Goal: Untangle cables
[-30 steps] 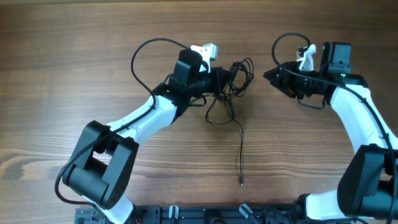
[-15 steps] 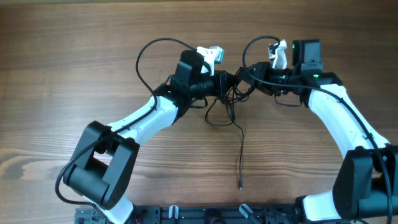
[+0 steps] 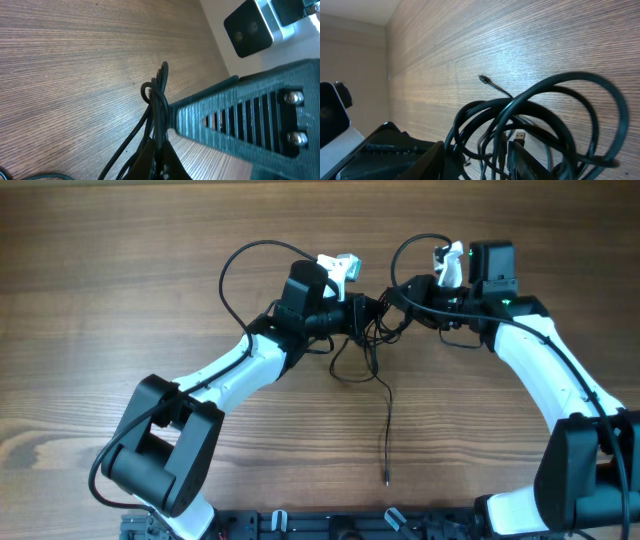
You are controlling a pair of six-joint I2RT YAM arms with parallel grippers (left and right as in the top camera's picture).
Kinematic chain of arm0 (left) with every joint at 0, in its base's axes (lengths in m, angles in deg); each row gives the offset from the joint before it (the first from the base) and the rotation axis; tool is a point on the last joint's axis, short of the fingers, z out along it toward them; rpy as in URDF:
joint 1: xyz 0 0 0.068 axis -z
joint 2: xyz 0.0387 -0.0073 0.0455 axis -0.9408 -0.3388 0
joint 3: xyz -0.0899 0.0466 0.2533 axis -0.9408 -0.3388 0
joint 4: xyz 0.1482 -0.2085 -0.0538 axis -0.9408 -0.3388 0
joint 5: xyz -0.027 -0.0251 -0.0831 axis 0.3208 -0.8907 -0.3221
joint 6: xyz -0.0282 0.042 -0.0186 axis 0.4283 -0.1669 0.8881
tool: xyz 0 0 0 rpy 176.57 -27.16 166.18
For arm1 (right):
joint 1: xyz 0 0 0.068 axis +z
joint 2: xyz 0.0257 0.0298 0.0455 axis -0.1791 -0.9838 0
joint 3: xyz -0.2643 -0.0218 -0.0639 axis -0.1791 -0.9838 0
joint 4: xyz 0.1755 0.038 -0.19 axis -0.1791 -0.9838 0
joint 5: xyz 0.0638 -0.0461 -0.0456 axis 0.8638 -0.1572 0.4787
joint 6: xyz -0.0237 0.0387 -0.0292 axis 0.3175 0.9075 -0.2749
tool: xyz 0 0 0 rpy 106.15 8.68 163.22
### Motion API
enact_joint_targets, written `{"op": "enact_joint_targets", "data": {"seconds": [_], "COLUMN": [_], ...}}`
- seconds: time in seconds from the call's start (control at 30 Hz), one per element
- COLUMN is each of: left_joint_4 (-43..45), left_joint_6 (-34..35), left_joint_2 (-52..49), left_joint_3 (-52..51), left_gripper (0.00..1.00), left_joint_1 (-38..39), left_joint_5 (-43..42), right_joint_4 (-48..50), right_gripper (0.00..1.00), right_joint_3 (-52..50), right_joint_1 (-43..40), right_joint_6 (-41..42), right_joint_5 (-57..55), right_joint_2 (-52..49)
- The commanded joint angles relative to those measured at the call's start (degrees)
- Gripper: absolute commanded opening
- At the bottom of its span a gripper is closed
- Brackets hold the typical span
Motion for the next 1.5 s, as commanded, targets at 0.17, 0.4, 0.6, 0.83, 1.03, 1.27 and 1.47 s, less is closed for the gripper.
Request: {"op": "enact_joint_targets", "data": {"seconds": [0.17, 0.4, 0.6, 0.83, 1.03, 1.27, 1.47], "left_joint_4": [0.81, 2.69, 2.80, 5.73, -0.87, -15.80, -18.93], "left_joint_6": [-0.81, 2.23, 2.75, 6.75, 4.98, 4.94, -1.22], "left_joint_2": [1.51, 1.73, 1.73, 1.73, 1.73, 1.70, 1.70], "left_joint_3": [0.37, 0.37, 0.37, 0.37, 0.37, 0.37, 0.37], "left_gripper": [0.04, 0.04, 0.04, 0.04, 0.04, 0.04, 0.04], "left_joint_1": [-0.52, -2.84, -1.92, -1.92, -3.65, -7.52, -7.50], "left_joint_5": [-4.37, -8.13, -8.85, -9.51, -4.04, 4.33, 4.26], "right_joint_4": [-2.49, -2.05, 1.42, 4.81, 6.38, 15.26, 27.67], "right_gripper": [0.34, 0.34, 0.35, 0.31, 0.04, 0.04, 0.04], "right_joint_3": [-0.48, -0.48, -0.48, -0.48, -0.44, -0.44, -0.46], "right_joint_1": [2.84, 2.84, 2.93, 4.33, -1.90, -21.99, -34.49], "right_joint_6": [0.98, 1.97, 10.64, 14.91, 10.25, 2.86, 13.55], "right_joint_5": [-11.17, -8.15, -3.32, -3.96, 11.10, 44.46, 39.52], "right_joint_2": [-2.49, -2.80, -3.34, -6.95, -5.42, -2.03, -2.08]}}
